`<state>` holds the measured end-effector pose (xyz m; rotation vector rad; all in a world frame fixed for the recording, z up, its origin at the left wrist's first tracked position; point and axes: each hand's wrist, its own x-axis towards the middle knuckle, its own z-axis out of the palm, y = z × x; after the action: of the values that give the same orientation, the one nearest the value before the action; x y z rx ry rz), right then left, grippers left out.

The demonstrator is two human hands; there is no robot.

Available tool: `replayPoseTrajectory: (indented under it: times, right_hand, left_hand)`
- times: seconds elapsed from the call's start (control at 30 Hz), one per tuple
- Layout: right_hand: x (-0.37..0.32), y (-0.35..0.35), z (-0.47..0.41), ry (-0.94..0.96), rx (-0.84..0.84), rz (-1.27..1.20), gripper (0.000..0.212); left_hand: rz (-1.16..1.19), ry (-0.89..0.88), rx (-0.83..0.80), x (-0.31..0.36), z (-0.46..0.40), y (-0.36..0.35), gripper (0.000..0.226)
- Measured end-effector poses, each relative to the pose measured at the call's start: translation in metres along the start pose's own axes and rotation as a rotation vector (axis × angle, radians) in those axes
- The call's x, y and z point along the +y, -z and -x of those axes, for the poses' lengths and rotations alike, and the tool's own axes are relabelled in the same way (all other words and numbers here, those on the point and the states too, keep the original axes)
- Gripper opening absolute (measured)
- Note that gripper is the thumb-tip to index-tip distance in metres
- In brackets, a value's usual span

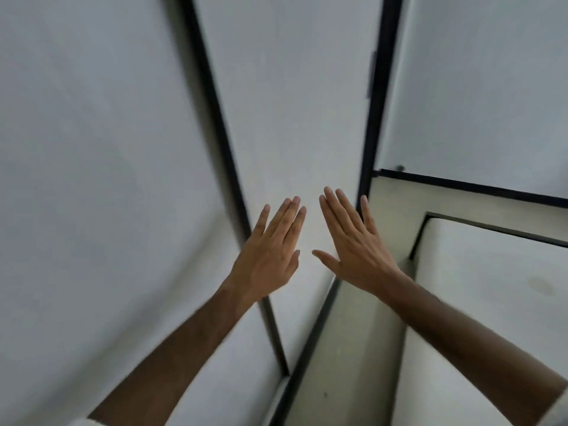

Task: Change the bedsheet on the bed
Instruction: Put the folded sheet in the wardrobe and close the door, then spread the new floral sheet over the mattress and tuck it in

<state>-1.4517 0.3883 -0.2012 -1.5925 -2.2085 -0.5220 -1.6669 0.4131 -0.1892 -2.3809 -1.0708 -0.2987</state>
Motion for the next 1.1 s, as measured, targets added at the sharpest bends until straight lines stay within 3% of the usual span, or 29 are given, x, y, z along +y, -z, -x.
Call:
replayPoseTrajectory:
  times: [0.33, 0.67, 1.1]
  right_hand:
    - [0.223, -0.068, 0.024, -0.339, -0.236, 0.104, 0.100]
    - [0.409, -0.148, -0.038, -0.593, -0.354, 0.193, 0.096]
    - [0.664, -0.253, -0.092, -0.850, -0.385, 0.253, 0.094]
  left_hand:
    - [0.231, -0.225, -0.088, 0.086, -0.220, -0.134, 0.074]
    - [0.372, -0.393, -0.168, 0.138, -0.464, -0.266, 0.079]
    - [0.442, -0.658, -0.135, 0.212, -0.760, -0.391, 0.078]
